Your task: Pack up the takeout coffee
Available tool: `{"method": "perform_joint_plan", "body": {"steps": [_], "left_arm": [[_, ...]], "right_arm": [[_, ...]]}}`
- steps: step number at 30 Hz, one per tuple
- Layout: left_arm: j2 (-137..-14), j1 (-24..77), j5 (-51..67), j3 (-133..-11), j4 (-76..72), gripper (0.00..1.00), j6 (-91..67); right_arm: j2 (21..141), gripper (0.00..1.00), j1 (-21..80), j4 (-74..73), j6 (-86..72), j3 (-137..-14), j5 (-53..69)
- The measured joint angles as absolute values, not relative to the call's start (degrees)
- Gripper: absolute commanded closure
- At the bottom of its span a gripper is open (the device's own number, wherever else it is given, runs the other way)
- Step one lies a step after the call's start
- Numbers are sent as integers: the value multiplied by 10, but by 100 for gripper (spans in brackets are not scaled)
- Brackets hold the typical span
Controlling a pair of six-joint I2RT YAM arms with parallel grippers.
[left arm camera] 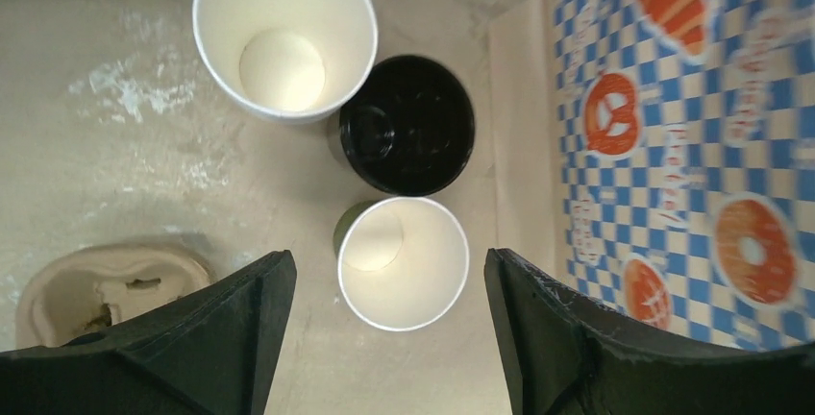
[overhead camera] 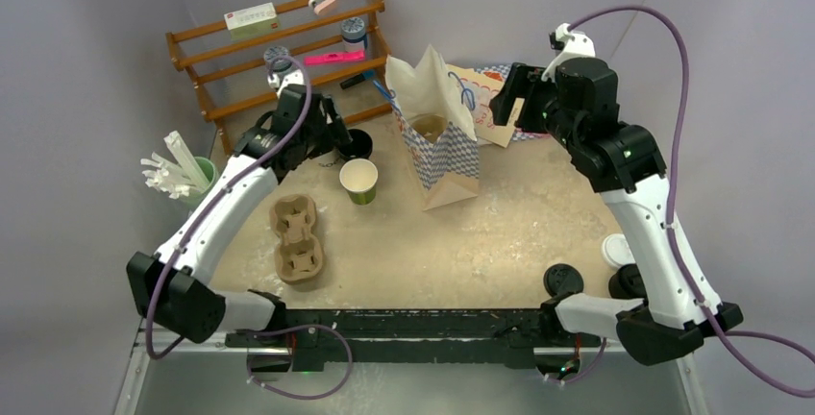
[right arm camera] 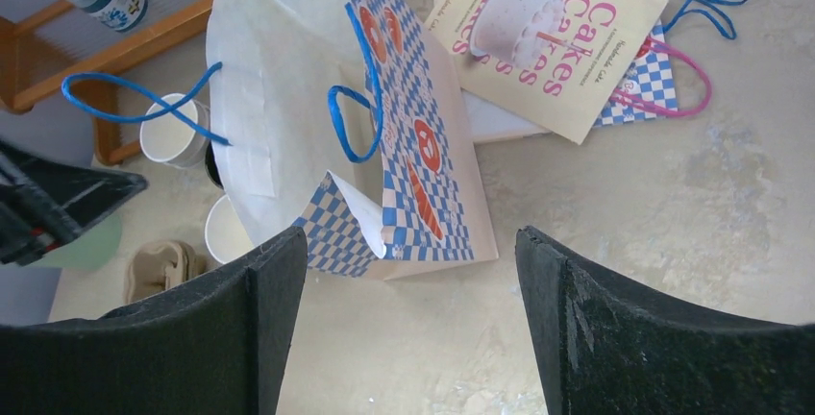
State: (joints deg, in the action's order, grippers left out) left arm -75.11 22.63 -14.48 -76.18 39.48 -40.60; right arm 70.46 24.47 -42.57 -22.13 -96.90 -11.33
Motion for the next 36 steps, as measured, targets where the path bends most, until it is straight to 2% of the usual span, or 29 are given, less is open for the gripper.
{"method": "perform_joint_plan", "body": {"steps": [7, 13, 21, 27, 33, 36], "left_arm": [[-811, 220, -135, -741, 379, 46, -456], [-865, 219, -141, -746, 363, 57, -474], [-924, 218, -170, -779, 379, 63, -474], [-948, 218, -182, -805, 383, 70, -474], [-974, 218, -193, -822, 397, 65, -474], [-986, 218, -200, -835, 414, 68, -475]], "right_arm": [[689, 19, 245, -429, -225, -961, -109], [681, 19, 245, -429, -227, -949, -109], [681, 19, 245, -426, -228, -939, -110], [681, 19, 245, -421, -227, -932, -115], [682, 19, 245, -416, -227, -932, -124], [682, 19, 245, -416, -227, -932, -125]]}}
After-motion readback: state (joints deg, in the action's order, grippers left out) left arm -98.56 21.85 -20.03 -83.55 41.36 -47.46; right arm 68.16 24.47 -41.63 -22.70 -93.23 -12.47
